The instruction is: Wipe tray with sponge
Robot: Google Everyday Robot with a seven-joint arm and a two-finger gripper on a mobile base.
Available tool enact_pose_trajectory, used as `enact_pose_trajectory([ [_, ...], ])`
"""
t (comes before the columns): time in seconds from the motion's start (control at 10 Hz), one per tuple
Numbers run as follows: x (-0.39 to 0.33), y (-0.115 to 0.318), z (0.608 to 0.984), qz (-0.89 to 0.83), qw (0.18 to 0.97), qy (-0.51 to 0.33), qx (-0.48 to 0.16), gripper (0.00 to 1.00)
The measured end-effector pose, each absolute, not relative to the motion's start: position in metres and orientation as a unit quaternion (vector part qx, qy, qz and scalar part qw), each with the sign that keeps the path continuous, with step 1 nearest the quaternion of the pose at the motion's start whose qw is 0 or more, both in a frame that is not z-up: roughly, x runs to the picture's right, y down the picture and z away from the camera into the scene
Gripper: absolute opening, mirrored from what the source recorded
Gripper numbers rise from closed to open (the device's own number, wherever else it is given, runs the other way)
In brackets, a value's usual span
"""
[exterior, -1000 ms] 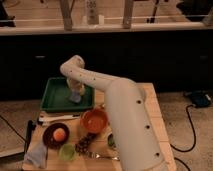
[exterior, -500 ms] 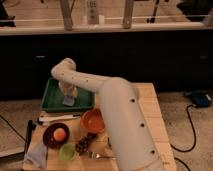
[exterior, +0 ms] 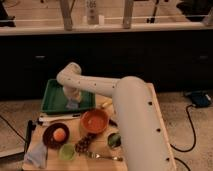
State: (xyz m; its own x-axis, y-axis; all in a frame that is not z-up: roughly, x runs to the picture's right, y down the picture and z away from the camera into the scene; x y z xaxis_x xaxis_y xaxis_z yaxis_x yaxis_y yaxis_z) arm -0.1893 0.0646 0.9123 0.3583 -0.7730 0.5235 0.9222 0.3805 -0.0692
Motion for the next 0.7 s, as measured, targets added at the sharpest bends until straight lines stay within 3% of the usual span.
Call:
enact_pose_trajectory([
  [0.7, -0.158, 0.021, 0.951, -0.479, 0.841, -0.169, -0.187, 0.01],
])
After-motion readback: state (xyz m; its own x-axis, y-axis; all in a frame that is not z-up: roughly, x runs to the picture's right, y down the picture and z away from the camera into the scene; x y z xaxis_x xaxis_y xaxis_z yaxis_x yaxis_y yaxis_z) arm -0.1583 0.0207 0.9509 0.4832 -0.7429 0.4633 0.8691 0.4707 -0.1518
